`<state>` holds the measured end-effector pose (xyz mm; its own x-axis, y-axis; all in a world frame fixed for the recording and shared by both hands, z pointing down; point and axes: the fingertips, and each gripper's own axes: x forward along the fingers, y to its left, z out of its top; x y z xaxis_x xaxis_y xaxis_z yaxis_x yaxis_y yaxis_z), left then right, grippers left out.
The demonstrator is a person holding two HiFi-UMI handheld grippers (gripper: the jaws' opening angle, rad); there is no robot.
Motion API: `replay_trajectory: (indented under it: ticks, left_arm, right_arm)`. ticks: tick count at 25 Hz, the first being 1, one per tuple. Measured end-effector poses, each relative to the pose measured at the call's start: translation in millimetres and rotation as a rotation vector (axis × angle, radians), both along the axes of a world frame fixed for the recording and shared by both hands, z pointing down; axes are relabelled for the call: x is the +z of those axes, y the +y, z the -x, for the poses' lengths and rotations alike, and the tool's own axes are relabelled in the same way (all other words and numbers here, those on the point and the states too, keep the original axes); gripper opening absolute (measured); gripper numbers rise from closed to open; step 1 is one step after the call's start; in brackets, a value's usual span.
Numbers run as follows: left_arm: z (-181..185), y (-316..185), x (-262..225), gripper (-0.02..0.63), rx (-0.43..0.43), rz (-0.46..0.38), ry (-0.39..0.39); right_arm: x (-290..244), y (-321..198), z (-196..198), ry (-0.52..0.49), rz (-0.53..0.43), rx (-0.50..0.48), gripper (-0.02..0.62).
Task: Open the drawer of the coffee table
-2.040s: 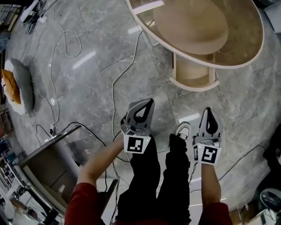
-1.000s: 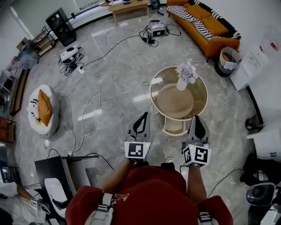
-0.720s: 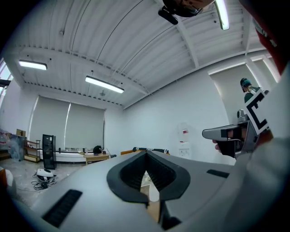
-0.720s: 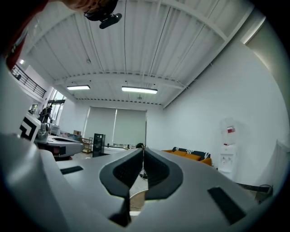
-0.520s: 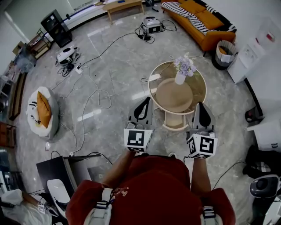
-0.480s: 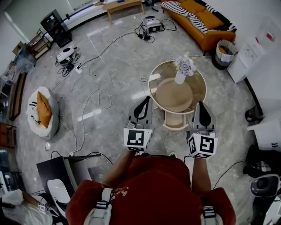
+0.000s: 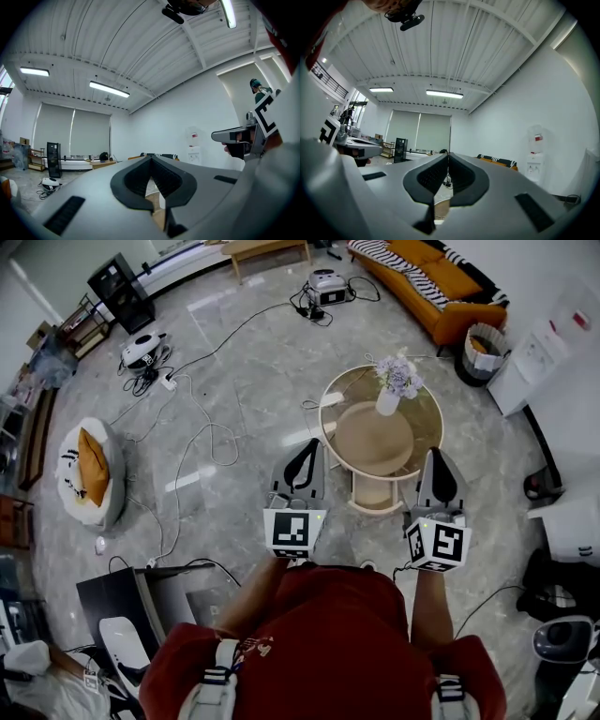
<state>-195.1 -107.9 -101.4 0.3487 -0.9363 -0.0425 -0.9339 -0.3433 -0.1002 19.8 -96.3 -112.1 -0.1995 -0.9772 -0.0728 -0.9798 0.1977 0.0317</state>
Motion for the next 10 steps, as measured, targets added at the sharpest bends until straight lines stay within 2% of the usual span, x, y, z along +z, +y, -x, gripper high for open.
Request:
replay_trajectory:
  ticks: [6,10]
  left_arm:
    - [-0.8,1.7,-1.9,0.014,0.002,0.025,0.002]
    - [-6.2,1.7,-9.4,0.014,0.004,-0.015,0.011]
  right_arm:
    - [0.8,-2.8,-3.6,-0.004,0.003,0.001,0.021]
    - [-0.8,-1.6,-7.5,0.001,0.0,-0.001,0.021]
